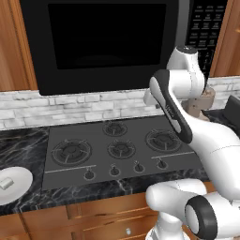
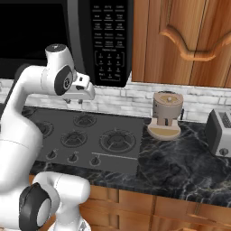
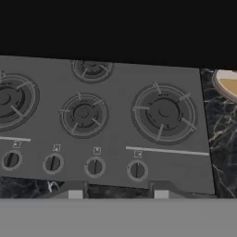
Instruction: Pick the marshmallow from the counter and place it in the microwave. Then turn on the microwave.
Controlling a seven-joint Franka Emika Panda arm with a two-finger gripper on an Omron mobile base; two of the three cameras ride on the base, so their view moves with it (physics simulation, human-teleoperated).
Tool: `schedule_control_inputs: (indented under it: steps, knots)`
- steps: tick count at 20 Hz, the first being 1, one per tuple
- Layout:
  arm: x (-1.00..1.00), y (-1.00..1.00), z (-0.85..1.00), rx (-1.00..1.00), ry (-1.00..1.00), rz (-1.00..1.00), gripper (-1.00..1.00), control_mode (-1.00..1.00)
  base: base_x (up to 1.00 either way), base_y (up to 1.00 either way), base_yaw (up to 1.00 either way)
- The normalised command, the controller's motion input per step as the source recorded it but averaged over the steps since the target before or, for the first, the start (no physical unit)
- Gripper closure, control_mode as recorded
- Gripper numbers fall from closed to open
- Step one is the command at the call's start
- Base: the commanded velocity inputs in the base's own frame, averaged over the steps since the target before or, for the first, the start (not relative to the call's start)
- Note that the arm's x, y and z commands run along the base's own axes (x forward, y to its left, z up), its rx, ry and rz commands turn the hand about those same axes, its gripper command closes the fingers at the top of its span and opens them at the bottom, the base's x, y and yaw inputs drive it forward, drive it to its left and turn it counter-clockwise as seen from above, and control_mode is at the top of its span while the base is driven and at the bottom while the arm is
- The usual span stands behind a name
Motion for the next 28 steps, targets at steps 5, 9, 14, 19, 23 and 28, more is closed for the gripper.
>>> schedule_control_inputs:
  steps: [5, 9, 14, 19, 23, 28]
  knots:
    - [-0.22, 0.00, 0.00, 0.00, -0.06, 0.00, -1.00, -1.00, 0.00, 0.00, 0.00]
    - [-0.41, 0.00, 0.10, 0.00, -0.25, 0.00, -1.00, -1.00, 0.00, 0.00, 0.00]
    - [-0.42, 0.00, 0.33, 0.00, -0.37, 0.00, -1.00, -1.00, 0.00, 0.00, 0.00]
    - [-0.24, 0.00, 0.53, 0.00, -0.38, 0.00, -1.00, -1.00, 0.00, 0.00, 0.00]
    - [-0.01, -0.01, 0.63, 0.00, -0.26, -0.02, -1.00, -1.00, 0.00, 0.00, 0.00]
    - [0.01, -0.05, 0.61, 0.00, -0.15, -0.05, -1.00, -1.00, 0.00, 0.00, 0.00]
